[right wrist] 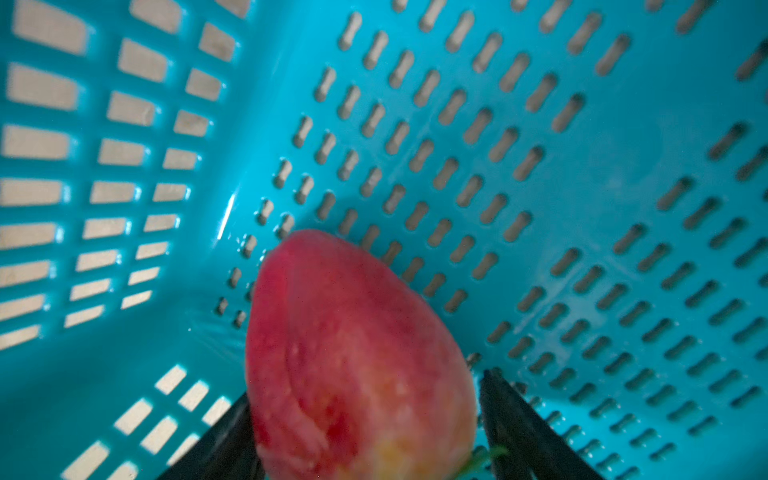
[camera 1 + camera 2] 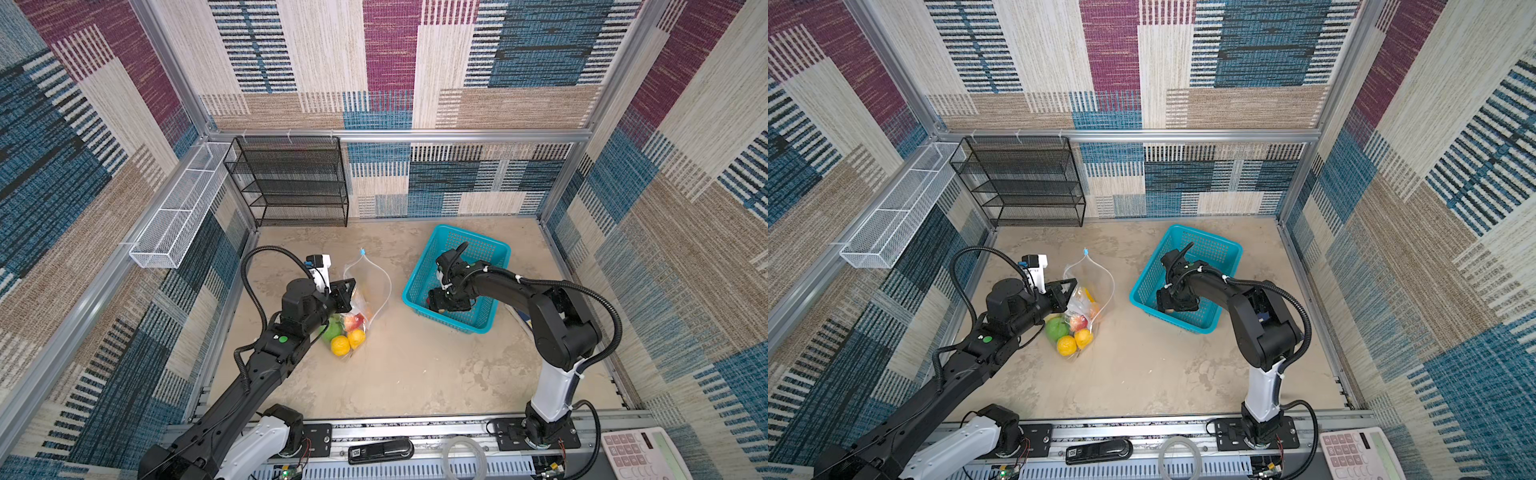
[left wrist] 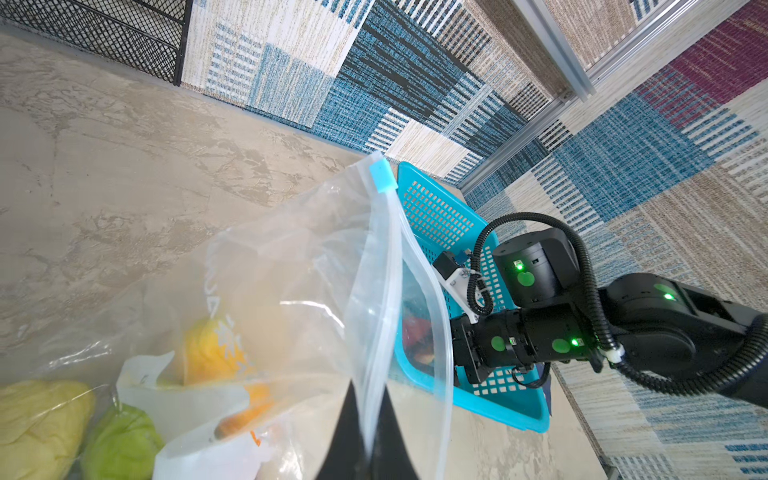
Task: Place the food in the zip-top bag and seal the zipper
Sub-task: 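Close the right gripper on the red-and-yellow apple and lift it, then carry the red-and-yellow apple over the bag mouth and release it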
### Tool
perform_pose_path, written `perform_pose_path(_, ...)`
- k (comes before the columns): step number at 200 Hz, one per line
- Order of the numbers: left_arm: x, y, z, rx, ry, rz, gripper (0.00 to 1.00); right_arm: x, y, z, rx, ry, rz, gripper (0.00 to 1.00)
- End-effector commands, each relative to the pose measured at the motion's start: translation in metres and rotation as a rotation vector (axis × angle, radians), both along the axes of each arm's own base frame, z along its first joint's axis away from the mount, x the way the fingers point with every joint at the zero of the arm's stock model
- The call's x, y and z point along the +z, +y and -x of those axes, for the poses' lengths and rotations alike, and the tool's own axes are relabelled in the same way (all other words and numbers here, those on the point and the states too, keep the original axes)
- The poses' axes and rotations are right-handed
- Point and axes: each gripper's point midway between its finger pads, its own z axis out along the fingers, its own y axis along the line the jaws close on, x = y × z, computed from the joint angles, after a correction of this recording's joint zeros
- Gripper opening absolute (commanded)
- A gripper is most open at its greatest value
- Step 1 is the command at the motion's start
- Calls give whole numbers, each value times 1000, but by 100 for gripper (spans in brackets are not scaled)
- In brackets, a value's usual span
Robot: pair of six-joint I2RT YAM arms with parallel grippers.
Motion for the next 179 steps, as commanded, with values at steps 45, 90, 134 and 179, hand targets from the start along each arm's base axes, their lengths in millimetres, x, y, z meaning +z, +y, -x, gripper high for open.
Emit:
perform_pose_path(45,2,4,1,13,-15,-26,0,0,7,-20,36,-62,7,74)
perform_pose_path(90,4,5,1,16,-16,-25,0,-4,5,-23,46,-66,25,62)
perform_pose_path(134,3,4,-1,15,-8,-24,0,-1,5,-24,51,-77,23,49)
perform_pose_path(179,6,3,-3,15,-11,-22,0,25,3,-34,31,-128,-43,45)
